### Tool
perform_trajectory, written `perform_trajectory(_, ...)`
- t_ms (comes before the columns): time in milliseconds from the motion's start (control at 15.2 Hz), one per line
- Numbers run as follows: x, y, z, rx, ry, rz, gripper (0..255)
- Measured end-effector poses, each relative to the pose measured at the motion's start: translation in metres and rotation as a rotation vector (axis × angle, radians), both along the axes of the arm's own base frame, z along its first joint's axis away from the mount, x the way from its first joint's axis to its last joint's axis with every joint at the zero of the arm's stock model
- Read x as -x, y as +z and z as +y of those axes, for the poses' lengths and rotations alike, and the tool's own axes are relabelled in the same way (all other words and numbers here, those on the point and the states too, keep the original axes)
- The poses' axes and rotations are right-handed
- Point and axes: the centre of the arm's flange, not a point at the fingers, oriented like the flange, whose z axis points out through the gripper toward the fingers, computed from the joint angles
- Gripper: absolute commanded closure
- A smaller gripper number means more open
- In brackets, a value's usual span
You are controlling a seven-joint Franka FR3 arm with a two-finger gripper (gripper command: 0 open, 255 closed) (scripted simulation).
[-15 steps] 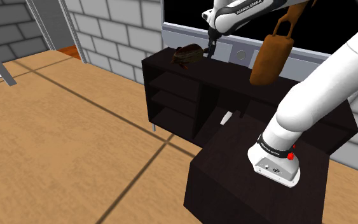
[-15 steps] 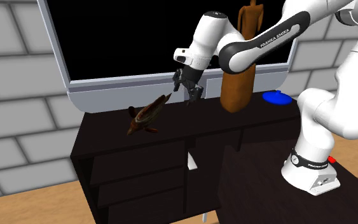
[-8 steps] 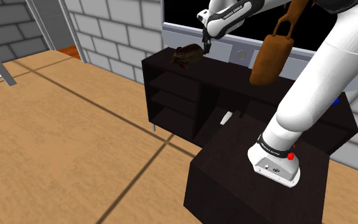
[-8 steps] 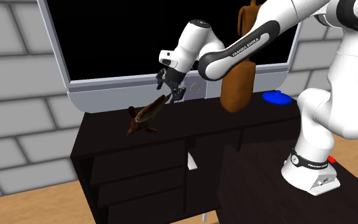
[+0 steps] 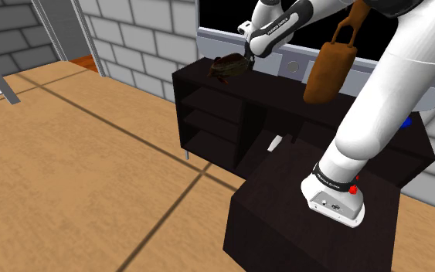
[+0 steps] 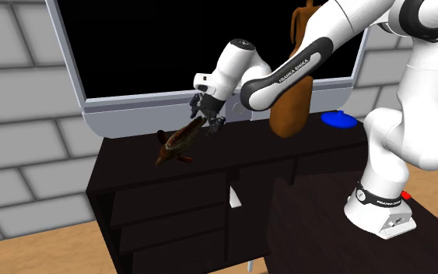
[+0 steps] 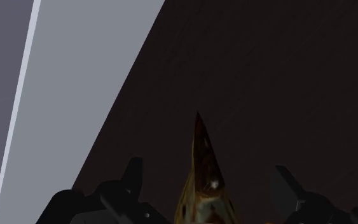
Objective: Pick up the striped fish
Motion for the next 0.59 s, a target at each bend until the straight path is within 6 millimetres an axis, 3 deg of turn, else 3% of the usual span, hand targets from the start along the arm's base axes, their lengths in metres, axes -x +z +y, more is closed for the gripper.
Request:
perform_trajectory(66,0.0004,-0.0016,-0.0001,0.0,0.0,0.0,255)
perform_trajectory(594,0.0013,-0.0024,-0.0011,0.0,-0.002,-0.002,255)
